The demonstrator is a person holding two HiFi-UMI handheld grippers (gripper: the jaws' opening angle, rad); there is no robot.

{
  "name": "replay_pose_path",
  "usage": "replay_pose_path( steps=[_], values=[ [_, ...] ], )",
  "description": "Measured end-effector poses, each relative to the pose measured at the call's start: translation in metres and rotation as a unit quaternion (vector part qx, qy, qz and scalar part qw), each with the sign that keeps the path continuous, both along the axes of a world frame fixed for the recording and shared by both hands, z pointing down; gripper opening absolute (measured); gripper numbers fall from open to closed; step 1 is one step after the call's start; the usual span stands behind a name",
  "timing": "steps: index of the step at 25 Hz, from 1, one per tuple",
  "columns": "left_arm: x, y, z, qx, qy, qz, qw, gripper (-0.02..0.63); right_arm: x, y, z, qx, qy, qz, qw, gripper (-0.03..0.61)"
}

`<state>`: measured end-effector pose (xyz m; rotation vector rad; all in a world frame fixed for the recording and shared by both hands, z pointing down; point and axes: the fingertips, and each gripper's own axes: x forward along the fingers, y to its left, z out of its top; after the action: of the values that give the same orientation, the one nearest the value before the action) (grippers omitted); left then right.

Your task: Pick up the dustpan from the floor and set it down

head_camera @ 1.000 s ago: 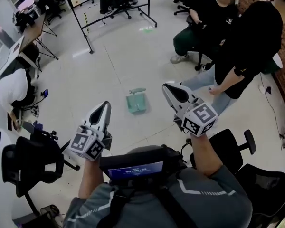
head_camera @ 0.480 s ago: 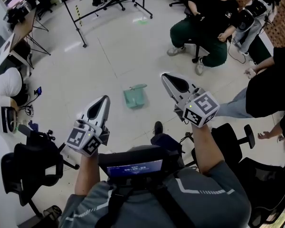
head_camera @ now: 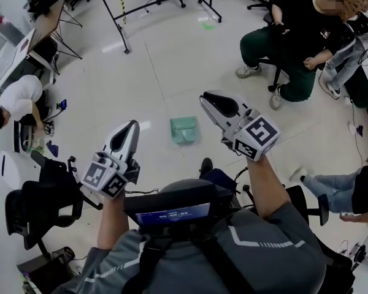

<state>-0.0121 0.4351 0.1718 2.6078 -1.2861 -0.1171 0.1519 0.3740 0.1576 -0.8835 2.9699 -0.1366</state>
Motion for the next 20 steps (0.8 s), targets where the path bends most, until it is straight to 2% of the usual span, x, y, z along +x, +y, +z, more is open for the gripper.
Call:
replay_pose_path(
  steps=[3,5,8,10,16,20],
  values=[
    [0.013,-0.025,-0.001,0.003,0.003,-0.017,0.9998,0.020,0.004,-0.027,0.007,-0.005,0.005,-0.037,0.999,0.084],
    [0.016,-0.042,-0.001,0.005,0.000,-0.021,0.9998,0.020,0.001,-0.043,0.006,-0.001,0.012,-0.050,0.999,0.084],
    [0.008,-0.059,0.005,-0.004,-0.005,-0.022,0.9997,0.020,-0.013,-0.059,0.009,-0.006,0.012,-0.065,0.998,0.125],
    [-0.004,-0.070,0.010,-0.005,-0.003,-0.020,0.9998,0.020,-0.025,-0.066,0.014,-0.001,0.025,-0.073,0.997,0.130],
    [-0.025,-0.093,0.026,-0.016,-0.025,0.006,0.9995,0.020,-0.046,-0.073,0.030,0.002,0.060,-0.072,0.996,0.146],
    [-0.035,-0.099,0.071,-0.040,-0.048,0.033,0.9975,0.020,-0.068,-0.066,0.078,-0.030,0.099,-0.102,0.989,0.190]
  ],
)
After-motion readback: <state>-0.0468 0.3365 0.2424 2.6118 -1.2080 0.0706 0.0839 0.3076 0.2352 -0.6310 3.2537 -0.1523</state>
